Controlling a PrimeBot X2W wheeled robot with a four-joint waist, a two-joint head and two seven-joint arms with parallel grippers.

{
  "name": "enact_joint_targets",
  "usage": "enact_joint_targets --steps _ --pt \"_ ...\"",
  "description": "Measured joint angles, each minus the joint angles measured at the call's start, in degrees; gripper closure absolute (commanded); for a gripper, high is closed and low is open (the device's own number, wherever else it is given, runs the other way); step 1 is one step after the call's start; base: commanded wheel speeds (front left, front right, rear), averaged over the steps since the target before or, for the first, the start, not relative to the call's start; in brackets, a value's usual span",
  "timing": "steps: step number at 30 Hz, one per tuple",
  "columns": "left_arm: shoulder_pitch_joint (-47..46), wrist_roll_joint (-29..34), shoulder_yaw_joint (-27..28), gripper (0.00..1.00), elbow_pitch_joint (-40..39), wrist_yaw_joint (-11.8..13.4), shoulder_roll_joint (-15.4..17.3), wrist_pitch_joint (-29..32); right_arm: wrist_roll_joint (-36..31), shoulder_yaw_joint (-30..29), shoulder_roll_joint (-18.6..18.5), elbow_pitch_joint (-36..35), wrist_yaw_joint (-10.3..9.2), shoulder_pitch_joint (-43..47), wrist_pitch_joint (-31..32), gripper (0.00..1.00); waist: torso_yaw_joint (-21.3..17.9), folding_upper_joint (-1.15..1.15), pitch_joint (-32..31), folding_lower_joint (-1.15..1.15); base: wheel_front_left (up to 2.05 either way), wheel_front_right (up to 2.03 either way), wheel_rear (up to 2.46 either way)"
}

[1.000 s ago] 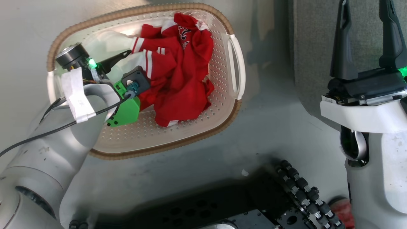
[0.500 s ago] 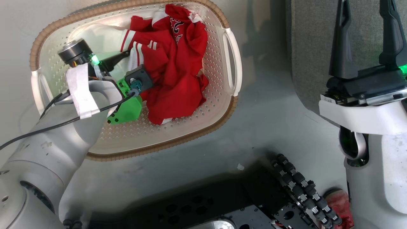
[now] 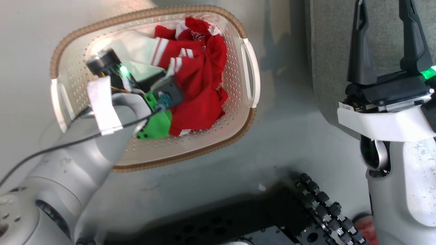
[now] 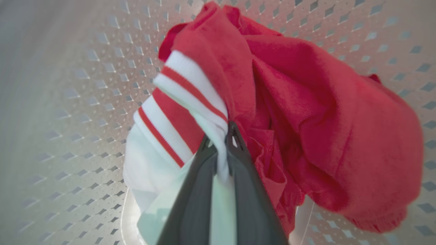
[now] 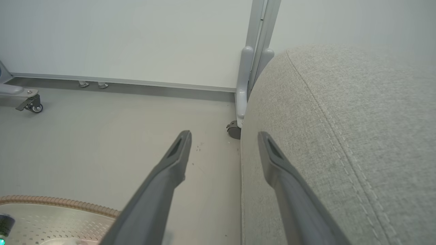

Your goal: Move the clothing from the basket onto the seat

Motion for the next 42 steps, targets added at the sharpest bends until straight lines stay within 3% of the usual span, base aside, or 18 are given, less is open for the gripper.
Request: enact_joint_targets --steps 14,21,42 --pt "13.8 -4.4 9.6 1.0 -9.5 2.9 -2.9 0.0 -2.8 -0.7 0.1 4.6 0.01 4.5 0.0 0.0 3.9 0.0 -12.8 0.0 0.0 0.0 0.0" --pt "23.6 -7.1 16.7 1.0 -13.6 2.4 -4.0 0.0 -3.3 0.6 0.1 8.1 0.01 9.4 0.0 0.0 6.0 0.0 -22.1 -0.01 0.0 0.0 0.0" --pt "41.3 -2.3 34.4 1.0 -34.5 1.8 -5.5 0.0 -0.7 5.4 0.0 14.2 0.0 24.5 0.0 0.0 9.6 0.0 -51.1 -0.01 0.0 0.0 0.0"
